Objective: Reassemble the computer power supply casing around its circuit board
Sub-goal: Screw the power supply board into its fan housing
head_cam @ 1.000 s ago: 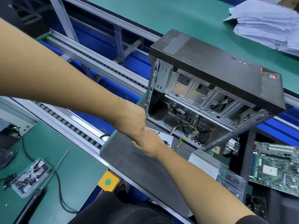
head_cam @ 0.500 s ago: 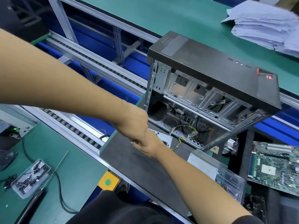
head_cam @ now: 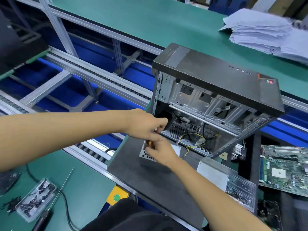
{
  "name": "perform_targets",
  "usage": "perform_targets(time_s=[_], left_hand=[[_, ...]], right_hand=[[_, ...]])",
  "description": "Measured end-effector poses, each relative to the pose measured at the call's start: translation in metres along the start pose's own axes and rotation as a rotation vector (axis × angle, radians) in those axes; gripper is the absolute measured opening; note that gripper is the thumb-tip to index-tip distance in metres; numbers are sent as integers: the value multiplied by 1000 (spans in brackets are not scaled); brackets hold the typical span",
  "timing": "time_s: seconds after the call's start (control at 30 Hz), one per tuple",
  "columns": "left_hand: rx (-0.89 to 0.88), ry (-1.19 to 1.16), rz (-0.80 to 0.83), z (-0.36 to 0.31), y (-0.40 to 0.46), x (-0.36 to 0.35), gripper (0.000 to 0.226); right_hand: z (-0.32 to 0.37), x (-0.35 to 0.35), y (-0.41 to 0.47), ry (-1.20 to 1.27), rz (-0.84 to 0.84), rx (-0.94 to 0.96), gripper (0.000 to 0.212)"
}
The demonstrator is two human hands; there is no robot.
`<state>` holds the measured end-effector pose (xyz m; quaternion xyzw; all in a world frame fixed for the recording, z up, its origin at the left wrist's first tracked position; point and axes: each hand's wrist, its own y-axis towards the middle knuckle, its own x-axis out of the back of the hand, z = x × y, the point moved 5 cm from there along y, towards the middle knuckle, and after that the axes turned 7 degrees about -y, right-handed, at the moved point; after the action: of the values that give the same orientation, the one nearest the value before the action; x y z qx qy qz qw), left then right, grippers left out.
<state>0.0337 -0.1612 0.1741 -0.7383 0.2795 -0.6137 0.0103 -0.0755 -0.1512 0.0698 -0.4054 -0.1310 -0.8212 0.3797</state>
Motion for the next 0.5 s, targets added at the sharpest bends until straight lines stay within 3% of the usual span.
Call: perform_targets(time_s=[0.07, 0.17, 0.23, 0.3, 0.37, 0.43, 0.5], left_hand=[[-78, -179, -123, 1, 0, 8, 44], [-46, -926, -129, 13, 12, 1, 48], [88, -1213, -167, 26, 26, -21, 43], [117, -991, -137, 39, 38, -54, 41], [14, -673, 65, 39, 43, -88, 61], [22, -657, 226, 43, 48, -112, 64], [30, -715, 277, 44, 58, -121, 55]], right_hand=[[-10, 16, -1, 66, -76, -117, 13], [-27, 43, -15, 116, -213, -166, 11], [-45, 55, -26, 169, -289, -245, 14], [-65, 63, -37, 222, -373, -356, 18], [-79, 66, -46, 318, -408, -421, 20], [-82, 67, -54, 453, -414, -391, 16], [-82, 69, -60, 561, -448, -341, 23]])
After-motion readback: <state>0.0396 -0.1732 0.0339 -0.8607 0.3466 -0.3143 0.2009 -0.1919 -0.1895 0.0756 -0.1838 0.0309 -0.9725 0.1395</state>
